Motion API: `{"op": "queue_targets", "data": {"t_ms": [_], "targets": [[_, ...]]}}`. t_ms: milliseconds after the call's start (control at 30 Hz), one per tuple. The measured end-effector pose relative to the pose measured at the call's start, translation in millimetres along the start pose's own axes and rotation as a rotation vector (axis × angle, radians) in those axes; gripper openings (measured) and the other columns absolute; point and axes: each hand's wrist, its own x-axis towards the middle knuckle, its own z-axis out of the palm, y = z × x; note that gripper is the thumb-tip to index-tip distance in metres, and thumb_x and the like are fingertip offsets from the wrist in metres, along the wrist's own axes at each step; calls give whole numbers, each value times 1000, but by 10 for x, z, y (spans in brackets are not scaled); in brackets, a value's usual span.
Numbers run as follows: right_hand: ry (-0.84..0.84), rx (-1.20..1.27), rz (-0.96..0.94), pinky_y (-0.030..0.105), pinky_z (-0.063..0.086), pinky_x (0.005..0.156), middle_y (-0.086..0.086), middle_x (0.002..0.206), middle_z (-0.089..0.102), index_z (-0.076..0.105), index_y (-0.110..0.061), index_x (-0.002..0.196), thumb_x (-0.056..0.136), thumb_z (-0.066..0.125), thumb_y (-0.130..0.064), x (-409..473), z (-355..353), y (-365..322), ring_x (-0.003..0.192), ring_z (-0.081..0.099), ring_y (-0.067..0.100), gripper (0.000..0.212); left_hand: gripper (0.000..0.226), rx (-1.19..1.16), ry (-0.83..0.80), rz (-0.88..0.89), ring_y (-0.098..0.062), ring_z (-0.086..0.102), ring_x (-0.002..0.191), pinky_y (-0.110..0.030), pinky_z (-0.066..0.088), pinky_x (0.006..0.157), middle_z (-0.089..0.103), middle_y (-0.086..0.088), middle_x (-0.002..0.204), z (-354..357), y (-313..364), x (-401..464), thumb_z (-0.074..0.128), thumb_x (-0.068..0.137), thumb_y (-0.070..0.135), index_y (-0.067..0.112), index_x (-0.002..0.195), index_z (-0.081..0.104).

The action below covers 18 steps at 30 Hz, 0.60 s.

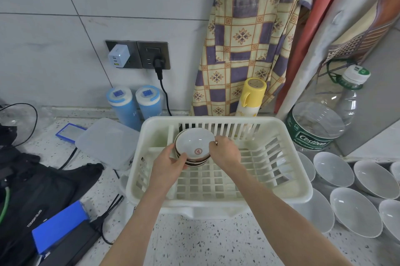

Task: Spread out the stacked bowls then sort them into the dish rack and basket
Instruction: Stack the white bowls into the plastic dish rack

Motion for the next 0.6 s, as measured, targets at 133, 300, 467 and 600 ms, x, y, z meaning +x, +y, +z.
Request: {"op": "queue_targets", "data": {"t_ms": [133, 300, 467, 600], "targets": [[-4, 20, 12, 26, 25, 46, -1, 63, 43, 45, -14, 73, 89, 39, -14, -5, 17, 28, 54, 38, 17, 17, 46, 12, -1, 2, 18, 63, 66, -8, 37, 56, 72, 11, 71, 14, -24, 22, 63, 92, 27, 26, 137, 52], [-70, 110, 42, 25, 35, 50, 6, 79, 65, 57, -16, 85, 90, 38, -18, 11, 75, 95, 60, 50, 19, 19, 43, 26, -7, 20, 13, 65, 67, -7, 40, 57, 74, 10, 75, 16, -68, 45, 62, 92, 26, 26, 135, 54], [-163, 360, 165, 29, 54, 65, 6, 104, 72, 55, -17, 127, 92, 39, -54, 30, 127, 196, 76, 69, 14, 53, 47, 39, -2, 43, 5, 68, 70, -14, 42, 62, 74, 7, 77, 12, -92, 54, 61, 93, 26, 30, 138, 49], [-396, 708, 442, 18, 26, 32, 13, 95, 73, 46, -24, 128, 90, 40, -66, -5, 166, 276, 49, 61, 18, 56, 63, 71, 22, 59, -7, 65, 80, -17, 44, 66, 69, 5, 85, 10, -109, 45, 61, 94, 30, 41, 150, 34]]}}
